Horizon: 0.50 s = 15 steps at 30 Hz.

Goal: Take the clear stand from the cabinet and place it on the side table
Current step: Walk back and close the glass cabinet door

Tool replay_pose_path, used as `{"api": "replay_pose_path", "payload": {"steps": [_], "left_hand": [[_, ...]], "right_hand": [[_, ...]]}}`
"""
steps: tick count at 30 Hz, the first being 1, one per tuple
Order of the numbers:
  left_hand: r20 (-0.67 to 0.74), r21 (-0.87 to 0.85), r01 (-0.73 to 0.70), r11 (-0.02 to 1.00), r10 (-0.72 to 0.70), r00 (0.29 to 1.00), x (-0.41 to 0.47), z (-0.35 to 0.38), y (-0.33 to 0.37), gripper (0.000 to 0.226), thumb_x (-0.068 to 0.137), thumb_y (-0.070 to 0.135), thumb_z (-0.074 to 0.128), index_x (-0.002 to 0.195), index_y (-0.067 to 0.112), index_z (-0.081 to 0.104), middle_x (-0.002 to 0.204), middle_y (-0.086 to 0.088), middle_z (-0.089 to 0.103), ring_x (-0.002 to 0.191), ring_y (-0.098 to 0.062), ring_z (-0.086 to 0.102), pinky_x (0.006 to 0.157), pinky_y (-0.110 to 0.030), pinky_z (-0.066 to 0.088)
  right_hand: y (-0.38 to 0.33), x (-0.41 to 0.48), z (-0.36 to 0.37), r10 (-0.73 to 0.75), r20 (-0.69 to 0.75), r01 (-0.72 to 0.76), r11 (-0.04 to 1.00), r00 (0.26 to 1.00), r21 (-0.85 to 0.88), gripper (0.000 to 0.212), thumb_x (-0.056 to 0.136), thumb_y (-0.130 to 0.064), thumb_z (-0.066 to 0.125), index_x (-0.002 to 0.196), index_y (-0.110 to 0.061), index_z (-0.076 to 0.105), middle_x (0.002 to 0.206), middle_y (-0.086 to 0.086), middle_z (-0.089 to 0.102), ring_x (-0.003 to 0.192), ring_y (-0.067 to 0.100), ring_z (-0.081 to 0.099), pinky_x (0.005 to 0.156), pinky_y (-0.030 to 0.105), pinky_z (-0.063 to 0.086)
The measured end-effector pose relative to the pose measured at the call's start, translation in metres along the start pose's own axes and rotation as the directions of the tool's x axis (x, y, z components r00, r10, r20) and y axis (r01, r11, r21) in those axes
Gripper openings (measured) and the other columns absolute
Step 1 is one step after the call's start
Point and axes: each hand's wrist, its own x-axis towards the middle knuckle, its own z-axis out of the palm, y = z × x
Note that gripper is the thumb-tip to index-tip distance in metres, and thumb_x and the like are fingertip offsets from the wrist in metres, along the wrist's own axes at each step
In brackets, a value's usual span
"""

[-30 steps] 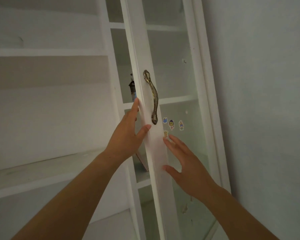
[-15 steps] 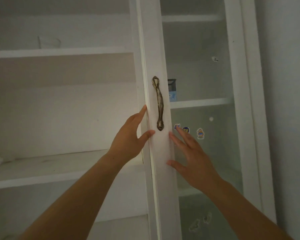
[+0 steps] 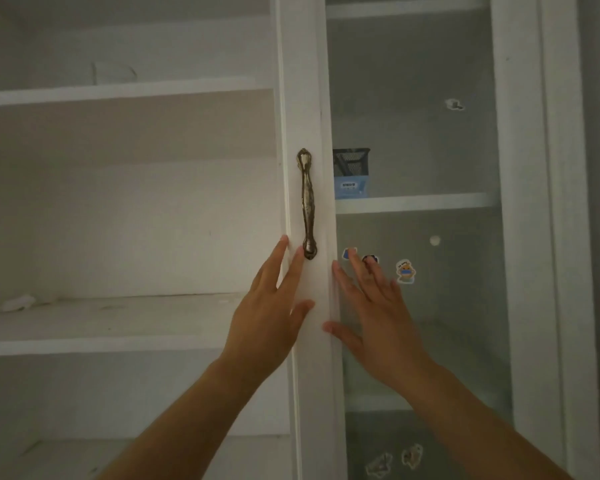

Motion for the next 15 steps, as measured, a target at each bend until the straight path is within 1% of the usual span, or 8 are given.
{"api": "replay_pose_path", "payload": {"steps": [2,4,5,8,10,12,13,15], "left_hand": [[0.016,0.042,-0.004,0.999,0.003,1.000,-0.006,0.006,0.001,0.078,0.090,0.044,0.045,0.137,0.031,-0.016,0.144,0.010,-0.026,0.143,-0.016,0.005,0.108,-0.030,0.027],[-0.029,0.118,-0.056,0.991,0.060,0.998,-0.010,0.013,-0.001,0.083,0.084,0.040,0.058,0.145,0.021,0.006,0.151,-0.002,-0.006,0.139,-0.026,0.022,0.100,-0.035,0.035],[-0.047,0.153,-0.067,0.986,0.075,0.996,-0.013,0.016,-0.003,0.084,0.080,0.038,0.063,0.145,0.014,0.015,0.151,-0.007,0.006,0.136,-0.029,0.027,0.096,-0.036,0.036],[-0.047,0.256,-0.084,0.963,0.099,0.994,-0.016,0.020,-0.002,0.082,0.075,0.038,0.067,0.139,0.005,0.028,0.148,-0.015,0.030,0.132,-0.028,0.026,0.095,-0.040,0.031],[-0.024,0.309,-0.128,0.943,0.142,0.990,-0.020,0.022,0.001,0.079,0.074,0.038,0.067,0.137,0.003,0.032,0.145,-0.017,0.038,0.131,-0.028,0.027,0.096,-0.042,0.030],[-0.009,0.344,-0.148,0.927,0.161,0.987,-0.023,0.025,0.003,0.078,0.075,0.039,0.066,0.136,0.002,0.034,0.144,-0.017,0.038,0.131,-0.030,0.028,0.097,-0.044,0.029],[0.005,0.344,-0.150,0.927,0.158,0.987,-0.024,0.025,0.005,0.079,0.075,0.039,0.066,0.137,0.002,0.033,0.145,-0.015,0.034,0.132,-0.029,0.026,0.097,-0.045,0.027],[0.019,0.320,-0.155,0.934,0.157,0.987,-0.027,0.029,0.005,0.082,0.080,0.042,0.061,0.141,0.005,0.022,0.150,-0.011,0.015,0.136,-0.027,0.015,0.101,-0.046,0.020]], "right_hand": [[0.001,0.001,0.001,-0.006,0.013,0.007,1.000,1.000,-0.005,0.076,0.075,-0.072,0.011,0.135,-0.043,-0.025,0.149,-0.013,-0.031,0.137,0.015,-0.028,0.112,0.042,-0.009],[0.004,0.000,-0.001,-0.020,0.039,0.021,1.000,0.999,-0.018,0.076,0.076,-0.072,0.014,0.134,-0.042,-0.027,0.148,-0.012,-0.033,0.136,0.015,-0.031,0.112,0.041,-0.011],[0.005,0.000,-0.002,-0.029,0.053,0.030,0.999,0.998,-0.021,0.077,0.078,-0.070,0.020,0.134,-0.042,-0.026,0.148,-0.012,-0.034,0.136,0.015,-0.032,0.112,0.041,-0.011],[0.008,-0.002,-0.005,-0.061,0.056,0.061,0.998,0.997,-0.009,0.081,0.083,-0.060,0.038,0.138,-0.039,-0.018,0.149,-0.010,-0.032,0.136,0.014,-0.031,0.112,0.040,-0.011],[0.011,-0.005,-0.004,-0.080,0.054,0.081,0.997,0.995,-0.015,0.083,0.084,-0.057,0.044,0.142,-0.036,-0.011,0.151,-0.008,-0.028,0.137,0.014,-0.029,0.112,0.039,-0.010],[0.013,-0.011,-0.002,-0.085,0.049,0.086,0.996,0.995,-0.029,0.084,0.083,-0.056,0.049,0.144,-0.034,-0.006,0.152,-0.008,-0.026,0.138,0.013,-0.026,0.111,0.038,-0.010],[0.015,-0.016,-0.001,-0.081,0.052,0.083,0.996,0.995,-0.038,0.086,0.083,-0.056,0.050,0.144,-0.035,-0.006,0.152,-0.008,-0.026,0.138,0.012,-0.026,0.110,0.038,-0.009],[0.020,-0.024,0.002,-0.067,0.074,0.072,0.995,0.995,-0.068,0.092,0.080,-0.056,0.054,0.142,-0.038,-0.011,0.152,-0.008,-0.028,0.139,0.014,-0.025,0.109,0.041,-0.007]]}}
